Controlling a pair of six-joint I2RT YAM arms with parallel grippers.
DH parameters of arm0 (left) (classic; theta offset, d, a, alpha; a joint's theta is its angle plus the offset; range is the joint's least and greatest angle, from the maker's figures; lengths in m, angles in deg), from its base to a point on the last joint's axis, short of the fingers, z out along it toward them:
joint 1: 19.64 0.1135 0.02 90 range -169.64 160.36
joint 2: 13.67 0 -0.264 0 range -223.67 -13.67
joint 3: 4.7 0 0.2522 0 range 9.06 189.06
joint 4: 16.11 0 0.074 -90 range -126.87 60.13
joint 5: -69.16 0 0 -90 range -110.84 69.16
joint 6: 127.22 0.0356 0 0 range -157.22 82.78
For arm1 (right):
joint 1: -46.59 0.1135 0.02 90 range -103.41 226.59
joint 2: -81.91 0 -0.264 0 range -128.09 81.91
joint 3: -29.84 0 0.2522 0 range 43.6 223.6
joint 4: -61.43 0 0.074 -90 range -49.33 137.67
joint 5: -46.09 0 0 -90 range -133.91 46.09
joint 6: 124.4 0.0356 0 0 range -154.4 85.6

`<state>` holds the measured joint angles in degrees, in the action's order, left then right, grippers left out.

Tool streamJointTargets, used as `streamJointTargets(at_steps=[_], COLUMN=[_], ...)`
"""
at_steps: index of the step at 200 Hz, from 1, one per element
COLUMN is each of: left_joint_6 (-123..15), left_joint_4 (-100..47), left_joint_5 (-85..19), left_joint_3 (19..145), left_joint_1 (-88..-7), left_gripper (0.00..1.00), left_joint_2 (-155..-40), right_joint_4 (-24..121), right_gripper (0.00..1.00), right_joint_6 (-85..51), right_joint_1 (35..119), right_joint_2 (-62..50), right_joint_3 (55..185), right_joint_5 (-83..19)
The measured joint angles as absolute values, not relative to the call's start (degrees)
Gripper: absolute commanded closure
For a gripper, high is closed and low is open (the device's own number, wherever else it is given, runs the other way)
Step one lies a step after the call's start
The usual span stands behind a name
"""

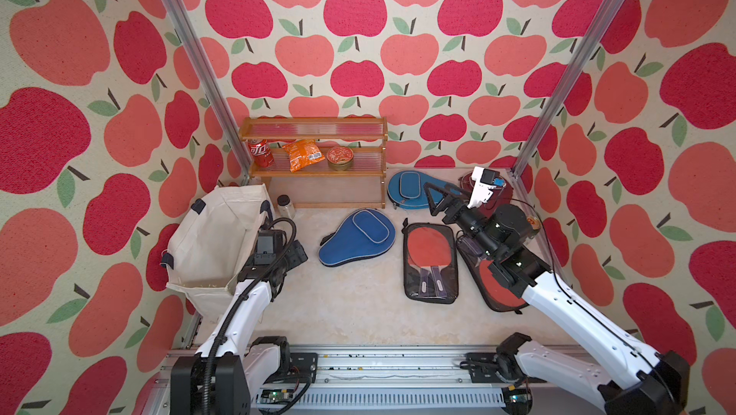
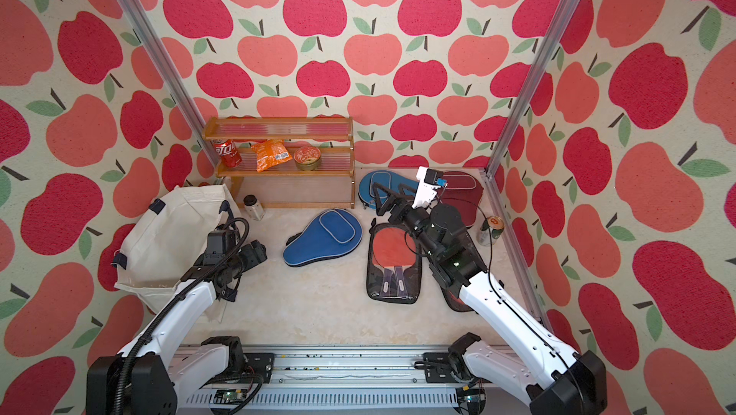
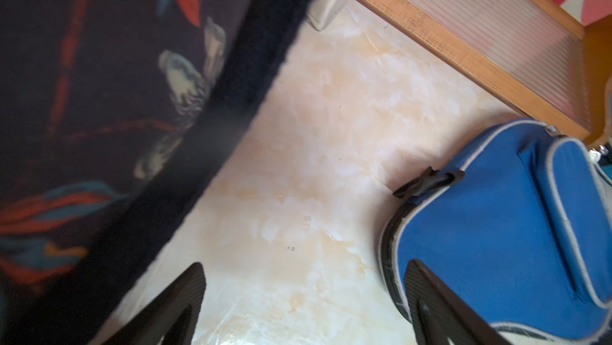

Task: Remove the ping pong set from the canvas bag
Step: Place the canvas bag at the center of the board, then reset both arms

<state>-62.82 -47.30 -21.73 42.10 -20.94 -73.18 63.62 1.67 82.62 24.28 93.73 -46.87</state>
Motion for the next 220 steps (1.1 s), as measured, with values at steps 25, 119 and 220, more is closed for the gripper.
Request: streamJointTargets(at_steps=[25, 119, 220], left_joint_6=[-61.7, -52.9, -40.7], left_joint_4=[-48.3, -45.3, -31.3], left_joint_5=[-22.3, -26.7, -32.3], left_joint_3=[45.9, 50.8, 48.3], left_joint_1=[-26.2, -33.0, -24.9], left_gripper=[0.0, 0.0, 0.0], left_joint_2=[-73.3, -74.0, -76.5], right_joint_4=[58.8, 42.7, 40.8], right_gripper=[0.01, 0.01, 0.01], right_joint_6=[-0.1, -9.5, -26.3], right_joint_1=[80.1, 70.5, 63.3], right_joint_2=[25.8, 26.6, 33.9], right_joint_3=[93.7, 93.8, 83.4], right_joint_5=[-46.9, -43.0, -44.0])
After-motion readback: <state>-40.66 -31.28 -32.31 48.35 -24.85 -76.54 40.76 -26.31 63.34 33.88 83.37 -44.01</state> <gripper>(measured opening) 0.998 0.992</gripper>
